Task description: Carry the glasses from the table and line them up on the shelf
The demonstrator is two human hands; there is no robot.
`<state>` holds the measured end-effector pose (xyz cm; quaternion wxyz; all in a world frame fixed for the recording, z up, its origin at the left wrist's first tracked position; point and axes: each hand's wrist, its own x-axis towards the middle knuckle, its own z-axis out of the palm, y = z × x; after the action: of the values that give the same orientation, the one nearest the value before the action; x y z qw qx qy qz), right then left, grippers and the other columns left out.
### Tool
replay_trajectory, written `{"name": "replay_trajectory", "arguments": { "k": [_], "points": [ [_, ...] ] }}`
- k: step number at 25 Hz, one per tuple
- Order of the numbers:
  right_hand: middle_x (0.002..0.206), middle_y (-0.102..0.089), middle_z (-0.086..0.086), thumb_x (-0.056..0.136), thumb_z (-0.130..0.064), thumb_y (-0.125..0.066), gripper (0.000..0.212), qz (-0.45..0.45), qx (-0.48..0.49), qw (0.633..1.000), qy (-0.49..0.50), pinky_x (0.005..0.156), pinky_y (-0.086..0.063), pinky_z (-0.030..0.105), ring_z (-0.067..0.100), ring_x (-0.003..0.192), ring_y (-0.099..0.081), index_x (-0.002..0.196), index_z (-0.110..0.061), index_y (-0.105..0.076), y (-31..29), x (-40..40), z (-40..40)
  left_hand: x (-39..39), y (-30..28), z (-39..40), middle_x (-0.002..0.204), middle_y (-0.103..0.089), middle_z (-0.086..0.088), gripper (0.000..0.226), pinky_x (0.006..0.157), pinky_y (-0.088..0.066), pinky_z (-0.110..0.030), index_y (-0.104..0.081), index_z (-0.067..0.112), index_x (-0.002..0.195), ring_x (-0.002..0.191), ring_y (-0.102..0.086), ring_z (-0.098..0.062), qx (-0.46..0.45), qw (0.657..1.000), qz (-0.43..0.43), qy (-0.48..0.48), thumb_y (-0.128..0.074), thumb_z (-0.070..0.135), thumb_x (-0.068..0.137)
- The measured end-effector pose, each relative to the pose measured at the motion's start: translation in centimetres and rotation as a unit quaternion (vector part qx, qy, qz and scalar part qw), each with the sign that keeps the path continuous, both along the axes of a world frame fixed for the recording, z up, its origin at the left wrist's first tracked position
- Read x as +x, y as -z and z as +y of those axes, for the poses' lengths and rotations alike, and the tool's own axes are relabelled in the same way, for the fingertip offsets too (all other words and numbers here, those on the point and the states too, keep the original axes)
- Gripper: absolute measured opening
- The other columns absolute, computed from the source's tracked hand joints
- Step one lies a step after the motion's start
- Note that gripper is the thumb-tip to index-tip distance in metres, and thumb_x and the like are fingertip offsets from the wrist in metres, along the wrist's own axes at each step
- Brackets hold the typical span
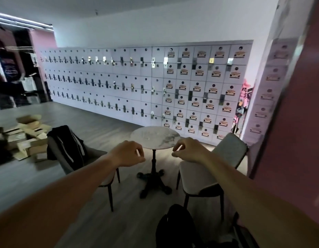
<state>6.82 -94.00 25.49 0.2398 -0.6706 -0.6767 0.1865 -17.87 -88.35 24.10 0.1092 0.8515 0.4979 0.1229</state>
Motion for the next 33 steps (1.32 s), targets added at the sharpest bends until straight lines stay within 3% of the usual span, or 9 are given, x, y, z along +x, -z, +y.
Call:
{"name": "replay_trajectory", "arguments": {
  "k": [9,17,20,22,26,31,33],
  "points": [
    [0.099,-0.071,0.001,0.077,-0.032,-0.075,0.013,-0.001,-0.014,0.999,-0.031,0.084,-0.056,0.037,0.017,0.088,-0.066,0.088,-0.028,-0.070,1.8,-1.1,21.6,-3.1,1.2,19.3,0.077,-0.065,0.018,0.013,0.079,-0.052,-0.030,-0.073,0.032,0.085,0.082,-0.065,-0.008,-0.009,0.998,0.001,-0.061,-0.070,0.043,0.079],
    [0.095,-0.070,0.000,0.078,-0.034,-0.075,0.014,-0.005,-0.002,1.000,0.019,0.077,-0.056,0.033,0.016,0.083,-0.067,0.090,-0.026,-0.071,1.0,-1.2,41.2,-2.6,1.4,41.2,0.076,-0.069,0.012,0.011,0.074,-0.052,-0.027,-0.074,0.028,0.087,0.065,-0.061,0.001,-0.002,1.000,-0.018,-0.004,-0.072,0.037,0.082],
    [0.091,-0.068,-0.003,0.078,-0.033,-0.075,0.013,-0.003,0.009,0.999,0.052,0.066,-0.050,0.025,0.013,0.081,-0.065,0.088,-0.026,-0.071,0.8,-0.4,48.3,-0.8,0.6,50.3,0.072,-0.068,0.012,0.012,0.073,-0.053,-0.027,-0.074,0.024,0.088,0.065,-0.063,-0.003,-0.012,0.999,-0.029,0.021,-0.073,0.035,0.083],
    [0.091,-0.068,-0.004,0.077,-0.033,-0.074,0.013,0.001,-0.002,0.998,0.060,0.066,-0.052,0.026,0.013,0.080,-0.066,0.088,-0.026,-0.071,1.0,0.2,50.2,0.3,0.9,52.9,0.072,-0.069,0.011,0.012,0.069,-0.051,-0.026,-0.074,0.024,0.087,0.064,-0.063,-0.003,-0.020,0.999,-0.039,0.027,-0.073,0.035,0.083],
    [0.094,-0.069,-0.001,0.077,-0.033,-0.073,0.010,-0.003,-0.028,0.995,0.096,0.073,-0.060,0.034,0.015,0.082,-0.068,0.086,-0.029,-0.069,2.9,2.4,57.4,3.1,3.5,60.7,0.079,-0.071,0.010,0.016,0.075,-0.051,-0.027,-0.074,0.024,0.088,0.075,-0.066,-0.006,-0.042,0.997,-0.020,0.054,-0.074,0.038,0.081],
    [0.098,-0.069,-0.001,0.078,-0.032,-0.073,0.012,-0.002,-0.049,0.994,0.097,0.062,-0.048,0.022,0.012,0.082,-0.064,0.088,-0.027,-0.071,7.5,5.4,68.3,5.3,8.6,71.3,0.083,-0.071,0.011,0.015,0.080,-0.051,-0.029,-0.074,0.025,0.089,0.084,-0.066,-0.009,-0.074,0.996,0.002,0.049,-0.073,0.039,0.082],
    [0.100,-0.068,-0.001,0.077,-0.033,-0.073,0.010,0.007,-0.061,0.994,0.094,0.066,-0.050,0.025,0.014,0.084,-0.064,0.086,-0.029,-0.070,10.2,7.0,73.7,6.6,11.5,76.5,0.086,-0.072,0.010,0.015,0.082,-0.052,-0.031,-0.074,0.026,0.090,0.086,-0.066,-0.009,-0.095,0.994,0.012,0.042,-0.072,0.039,0.082]
  ]
}}
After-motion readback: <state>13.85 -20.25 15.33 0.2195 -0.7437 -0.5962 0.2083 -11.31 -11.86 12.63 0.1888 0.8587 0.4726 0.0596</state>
